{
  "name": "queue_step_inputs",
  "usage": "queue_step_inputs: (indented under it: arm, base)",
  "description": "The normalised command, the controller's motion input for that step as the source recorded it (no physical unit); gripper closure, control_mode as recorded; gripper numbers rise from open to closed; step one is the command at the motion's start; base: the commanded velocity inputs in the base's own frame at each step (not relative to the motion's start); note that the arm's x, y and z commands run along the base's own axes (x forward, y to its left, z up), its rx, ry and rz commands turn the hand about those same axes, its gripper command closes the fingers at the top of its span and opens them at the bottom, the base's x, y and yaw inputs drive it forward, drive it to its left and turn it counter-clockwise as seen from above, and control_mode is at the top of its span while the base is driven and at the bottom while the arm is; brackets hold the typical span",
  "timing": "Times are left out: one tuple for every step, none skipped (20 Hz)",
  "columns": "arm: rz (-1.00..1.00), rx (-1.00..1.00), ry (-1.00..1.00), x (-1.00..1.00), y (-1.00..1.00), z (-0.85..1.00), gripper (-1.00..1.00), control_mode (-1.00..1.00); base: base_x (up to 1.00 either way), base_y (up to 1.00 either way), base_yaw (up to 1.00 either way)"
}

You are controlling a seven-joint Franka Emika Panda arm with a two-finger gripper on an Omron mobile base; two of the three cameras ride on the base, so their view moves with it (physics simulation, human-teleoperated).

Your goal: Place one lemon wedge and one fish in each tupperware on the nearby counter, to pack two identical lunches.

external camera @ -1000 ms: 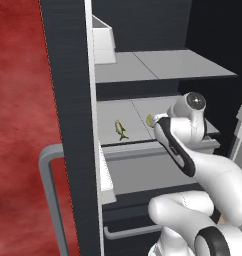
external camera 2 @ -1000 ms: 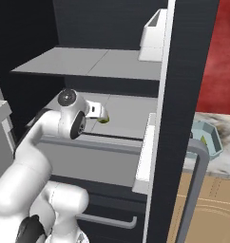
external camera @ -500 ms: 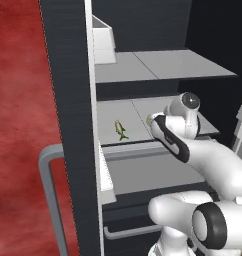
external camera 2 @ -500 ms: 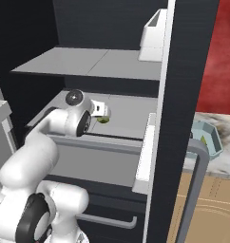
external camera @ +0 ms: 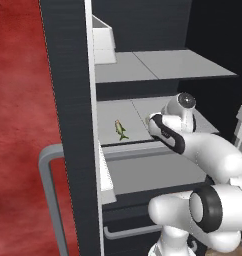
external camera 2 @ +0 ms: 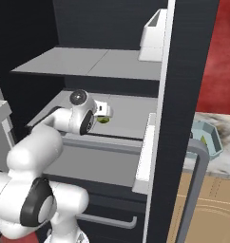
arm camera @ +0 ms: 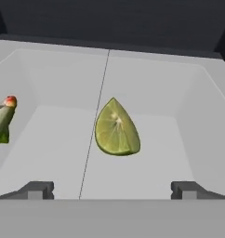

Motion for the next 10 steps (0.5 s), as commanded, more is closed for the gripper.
queue_step_inputs:
  arm:
    - [0.0, 0.0, 0.0, 0.29, 0.0, -0.11, -1.0, -1.0]
    - [0.0, 0.0, 0.0, 0.29, 0.0, -0.09, -1.0, -1.0]
    - [0.0, 0.0, 0.01, 0.28, 0.0, -0.1, -1.0, -1.0]
    - [0.0, 0.0, 0.02, 0.26, 0.0, -0.11, -1.0, -1.0]
    - [0.0, 0.0, 0.02, 0.28, 0.0, -0.14, -1.0, -1.0]
    - [0.0, 0.0, 0.04, 0.28, 0.0, -0.16, -1.0, -1.0]
    - [0.0, 0.0, 0.05, 0.28, 0.0, -0.17, -1.0, -1.0]
    - [0.0, 0.0, 0.06, 0.29, -0.01, -0.21, -1.0, -1.0]
    - [0.0, 0.0, 0.05, 0.29, -0.01, -0.19, -1.0, -1.0]
    - [0.0, 0.0, 0.05, 0.3, -0.03, -0.2, -1.0, -1.0]
  base:
    - [0.0, 0.0, 0.0]
    - [0.0, 0.0, 0.0]
    - [0.0, 0.0, 0.0]
    - [0.0, 0.0, 0.0]
    - [0.0, 0.0, 0.0]
    - [0.0, 0.0, 0.0]
    - [0.0, 0.0, 0.0]
    - [0.0, 0.0, 0.0]
    - [0.0, 0.0, 0.0]
    - [0.0, 0.0, 0.0]
